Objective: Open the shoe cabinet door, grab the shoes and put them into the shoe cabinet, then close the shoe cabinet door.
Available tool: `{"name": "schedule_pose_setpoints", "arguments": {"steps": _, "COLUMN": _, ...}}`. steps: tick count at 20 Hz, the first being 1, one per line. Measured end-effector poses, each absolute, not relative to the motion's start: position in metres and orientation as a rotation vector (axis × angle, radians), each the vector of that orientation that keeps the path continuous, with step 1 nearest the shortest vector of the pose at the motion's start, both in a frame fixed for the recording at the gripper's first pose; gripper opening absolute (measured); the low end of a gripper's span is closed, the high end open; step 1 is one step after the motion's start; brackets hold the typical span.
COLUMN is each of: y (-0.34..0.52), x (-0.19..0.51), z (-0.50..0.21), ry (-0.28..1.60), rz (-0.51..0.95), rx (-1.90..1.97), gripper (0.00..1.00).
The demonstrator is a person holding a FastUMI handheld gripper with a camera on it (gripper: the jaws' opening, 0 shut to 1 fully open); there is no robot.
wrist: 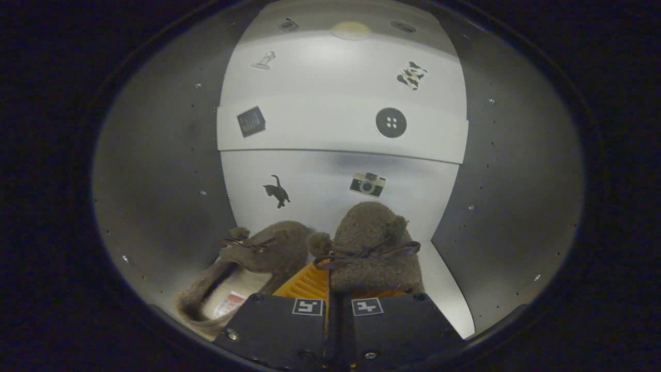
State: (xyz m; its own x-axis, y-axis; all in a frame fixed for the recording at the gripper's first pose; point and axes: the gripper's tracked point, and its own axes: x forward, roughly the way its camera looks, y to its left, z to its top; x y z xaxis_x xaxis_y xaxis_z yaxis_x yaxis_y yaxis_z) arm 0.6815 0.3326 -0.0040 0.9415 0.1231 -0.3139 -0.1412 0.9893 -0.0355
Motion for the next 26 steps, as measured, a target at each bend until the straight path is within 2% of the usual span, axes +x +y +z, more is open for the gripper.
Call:
{"name": "schedule_pose_setpoints", "arguments": {"steps": 5, "y": 0.323, "x": 0.687, "z": -0.02, "ry": 0.389, "rz": 0.091, "rx": -0.076, "gripper": 0.09}}
{"name": "schedule_pose_setpoints", "arguments": {"steps": 10, "y": 0.331, "x": 0.679, "z": -0.027, "ry": 0.427, "rz": 0.094, "rx": -0.1, "gripper": 0.32}}
{"name": "schedule_pose_setpoints", "arguments": {"steps": 15, "y": 0.332, "x": 0.647, "z": -0.004, "ry": 0.348, "rz": 0.085, "rx": -0.136, "gripper": 0.56}}
{"name": "schedule_pose_setpoints", "arguments": {"steps": 16, "y": 0.331, "x": 0.641, "z": -0.003, "ry": 0.332, "rz": 0.08, "rx": -0.132, "gripper": 0.67}}
{"name": "schedule_pose_setpoints", "arguments": {"steps": 21, "y": 0.322, "x": 0.584, "z": 0.044, "ry": 0.171, "rz": 0.054, "rx": -0.1, "gripper": 0.67}}
{"name": "schedule_pose_setpoints", "arguments": {"steps": 25, "y": 0.339, "x": 0.504, "z": 0.071, "ry": 0.078, "rz": 0.138, "rx": -0.001, "gripper": 0.92}}
{"name": "schedule_pose_setpoints", "arguments": {"steps": 26, "y": 0.341, "x": 0.482, "z": 0.075, "ry": 0.055, "rz": 0.149, "rx": 0.014, "gripper": 0.92}}
